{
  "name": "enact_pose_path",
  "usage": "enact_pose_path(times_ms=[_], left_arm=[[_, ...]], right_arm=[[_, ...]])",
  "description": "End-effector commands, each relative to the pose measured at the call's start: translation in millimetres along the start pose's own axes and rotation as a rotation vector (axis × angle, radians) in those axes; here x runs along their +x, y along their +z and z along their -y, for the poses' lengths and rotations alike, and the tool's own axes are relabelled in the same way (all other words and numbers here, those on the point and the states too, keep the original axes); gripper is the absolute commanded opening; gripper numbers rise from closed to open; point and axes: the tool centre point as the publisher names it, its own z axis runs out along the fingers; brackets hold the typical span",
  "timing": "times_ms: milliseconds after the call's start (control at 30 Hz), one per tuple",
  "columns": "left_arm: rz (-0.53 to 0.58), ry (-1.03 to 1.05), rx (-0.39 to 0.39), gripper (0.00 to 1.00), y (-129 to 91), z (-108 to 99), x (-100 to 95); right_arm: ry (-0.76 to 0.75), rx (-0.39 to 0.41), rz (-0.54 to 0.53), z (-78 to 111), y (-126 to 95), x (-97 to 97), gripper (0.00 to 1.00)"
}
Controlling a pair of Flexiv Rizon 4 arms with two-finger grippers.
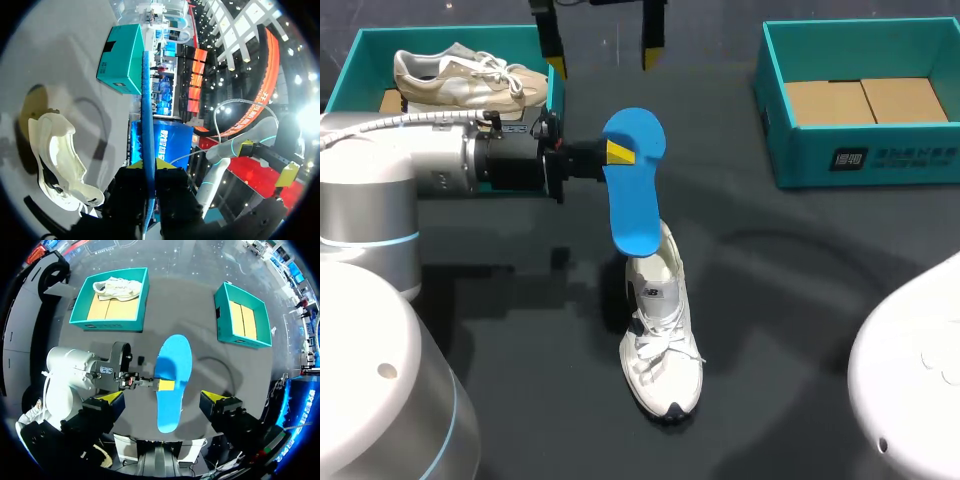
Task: Take the shoe out of the shoebox, open the shoe tongue, remove and reinsert the insole, then place the shoe into the shoebox
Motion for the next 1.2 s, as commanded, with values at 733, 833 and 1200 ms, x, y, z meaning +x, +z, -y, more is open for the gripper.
enact_pose_path(times_ms=[733, 833, 1200], left_arm=[[0.000, 0.000, -0.001, 0.00, 0, 0, -0.7], [0.000, 0.000, -0.001, 0.00, 0, 0, -0.7], [0.000, 0.000, -0.001, 0.00, 0, 0, -0.7]], right_arm=[[0.011, 0.002, 0.080, 0.7, -4, 2.7, 1.00], [0.008, -0.009, 0.044, 0.7, -7, -2.8, 1.00], [0.020, -0.016, -0.113, -4.0, -21, -23.1, 1.00]])
